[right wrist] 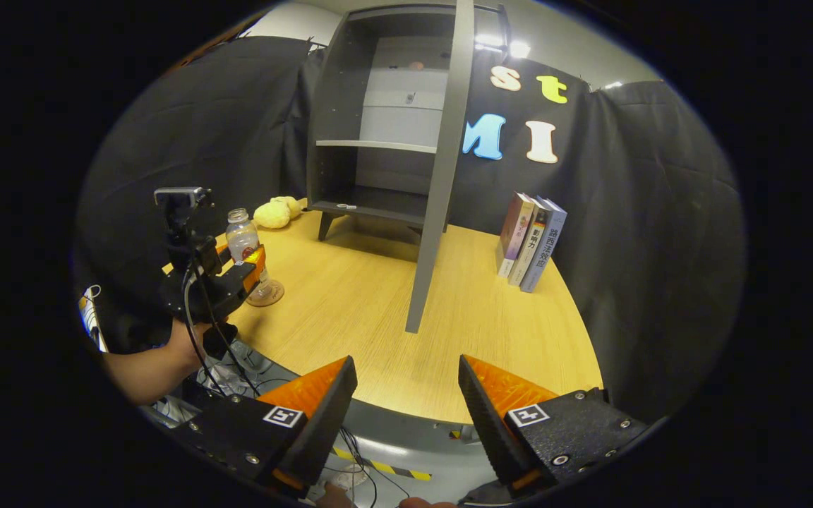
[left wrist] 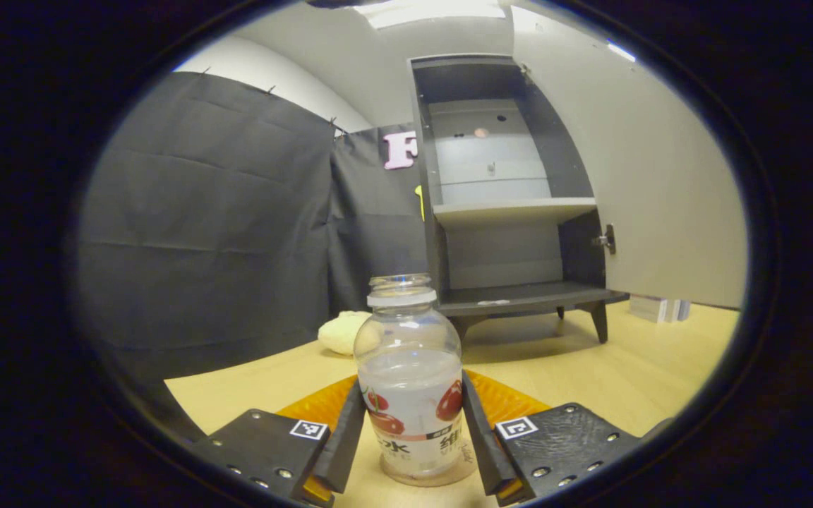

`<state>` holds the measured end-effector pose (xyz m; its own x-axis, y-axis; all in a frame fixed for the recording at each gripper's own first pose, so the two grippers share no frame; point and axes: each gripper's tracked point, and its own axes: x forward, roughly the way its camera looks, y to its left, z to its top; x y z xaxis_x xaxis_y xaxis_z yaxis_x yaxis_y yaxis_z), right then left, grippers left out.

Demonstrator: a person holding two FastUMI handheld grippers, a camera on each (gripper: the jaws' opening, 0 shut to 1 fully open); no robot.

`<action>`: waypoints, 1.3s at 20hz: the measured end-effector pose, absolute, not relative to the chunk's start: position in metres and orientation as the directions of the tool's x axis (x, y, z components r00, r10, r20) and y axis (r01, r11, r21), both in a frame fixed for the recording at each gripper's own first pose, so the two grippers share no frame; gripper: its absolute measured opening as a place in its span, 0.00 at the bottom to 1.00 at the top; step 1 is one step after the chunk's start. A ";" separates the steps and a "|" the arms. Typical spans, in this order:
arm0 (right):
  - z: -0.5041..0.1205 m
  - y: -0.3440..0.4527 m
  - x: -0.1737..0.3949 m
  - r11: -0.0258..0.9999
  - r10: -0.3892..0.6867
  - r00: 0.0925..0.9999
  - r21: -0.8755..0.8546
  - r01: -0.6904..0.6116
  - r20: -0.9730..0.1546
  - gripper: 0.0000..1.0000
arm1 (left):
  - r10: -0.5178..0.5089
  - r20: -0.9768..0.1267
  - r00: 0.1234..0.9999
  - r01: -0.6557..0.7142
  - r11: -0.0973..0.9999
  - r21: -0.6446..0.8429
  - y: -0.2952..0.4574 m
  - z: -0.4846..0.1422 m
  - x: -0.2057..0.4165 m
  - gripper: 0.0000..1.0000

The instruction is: Open the cabinet door with the right hand, grasp the bottle in the cabinet with the left hand and place it on the coaster, then close the cabinet door with the right hand.

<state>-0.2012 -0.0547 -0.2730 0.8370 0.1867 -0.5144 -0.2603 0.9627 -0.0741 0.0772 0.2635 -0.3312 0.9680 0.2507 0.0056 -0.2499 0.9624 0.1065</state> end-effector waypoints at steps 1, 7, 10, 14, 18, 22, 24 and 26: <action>-0.273 -0.056 -0.199 0.960 0.192 0.837 -0.078 -0.268 -0.513 0.90 | 0.246 0.015 0.969 -0.246 0.962 0.116 0.263 -0.328 0.078 0.77; -0.283 -0.058 -0.202 0.956 0.210 0.815 -0.059 -0.286 -0.540 0.90 | 0.259 0.022 0.966 -0.260 0.963 0.072 0.264 -0.332 0.073 0.79; -0.285 -0.060 -0.206 0.958 0.211 0.811 -0.049 -0.282 -0.545 0.90 | 0.256 0.063 0.965 -0.259 0.965 0.046 0.261 -0.317 0.072 0.79; -0.286 -0.056 -0.209 0.958 0.223 0.806 -0.028 -0.284 -0.548 0.90 | 0.256 0.079 0.963 -0.261 0.963 0.066 0.266 -0.298 0.069 0.79; -0.277 -0.054 -0.205 0.956 0.235 0.817 -0.027 -0.293 -0.527 0.89 | 0.240 0.063 0.969 -0.244 0.968 0.063 0.268 -0.285 0.067 0.79; -0.272 -0.059 -0.198 0.963 0.230 0.831 -0.002 -0.268 -0.506 0.90 | 0.210 0.111 0.971 -0.220 0.972 0.085 0.264 -0.243 0.063 0.79; -0.268 -0.059 -0.196 0.965 0.231 0.838 0.005 -0.262 -0.494 0.90 | 0.193 0.144 0.971 -0.206 0.975 0.086 0.257 -0.213 0.065 0.79; -0.261 -0.062 -0.192 0.968 0.228 0.853 0.018 -0.249 -0.469 0.90 | 0.173 0.188 0.967 -0.194 0.976 0.098 0.255 -0.177 0.068 0.79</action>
<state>-0.1916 -0.0620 -0.2612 0.8530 0.2281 -0.4694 -0.2490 0.9683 0.0182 0.0683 0.2546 -0.1767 0.9668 0.1734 0.1877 -0.1941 0.9761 0.0980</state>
